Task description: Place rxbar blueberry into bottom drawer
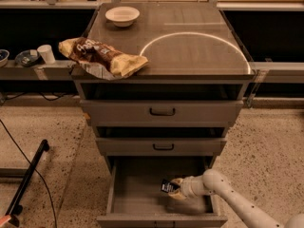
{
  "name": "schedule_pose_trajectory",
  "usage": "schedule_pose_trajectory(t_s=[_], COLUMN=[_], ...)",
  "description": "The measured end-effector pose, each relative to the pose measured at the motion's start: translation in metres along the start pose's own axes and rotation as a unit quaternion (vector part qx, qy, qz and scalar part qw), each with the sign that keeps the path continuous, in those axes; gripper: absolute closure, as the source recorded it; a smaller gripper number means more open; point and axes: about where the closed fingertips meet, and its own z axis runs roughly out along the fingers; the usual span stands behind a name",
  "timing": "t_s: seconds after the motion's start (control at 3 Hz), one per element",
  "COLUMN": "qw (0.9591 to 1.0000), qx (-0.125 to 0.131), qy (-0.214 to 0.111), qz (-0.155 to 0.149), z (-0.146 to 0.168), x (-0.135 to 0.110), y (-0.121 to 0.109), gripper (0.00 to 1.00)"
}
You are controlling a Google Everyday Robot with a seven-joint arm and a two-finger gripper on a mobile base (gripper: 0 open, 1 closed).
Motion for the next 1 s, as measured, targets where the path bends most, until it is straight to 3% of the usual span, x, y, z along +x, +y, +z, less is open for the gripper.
schedule_pose_trajectory(t_s=[0.33, 0.67, 1.0], qw=[0.9994, 0.9891, 0.9862], qx=[0.015, 0.051, 0.04], qy=[0.007, 0.07, 0.065], qz=[0.029, 0.119, 0.147], z=[0.026, 0.047, 0.035], x=[-0.016, -0.019, -0.027], y=[0.009, 0.01, 0.023], gripper=[0.62, 0.31, 0.06])
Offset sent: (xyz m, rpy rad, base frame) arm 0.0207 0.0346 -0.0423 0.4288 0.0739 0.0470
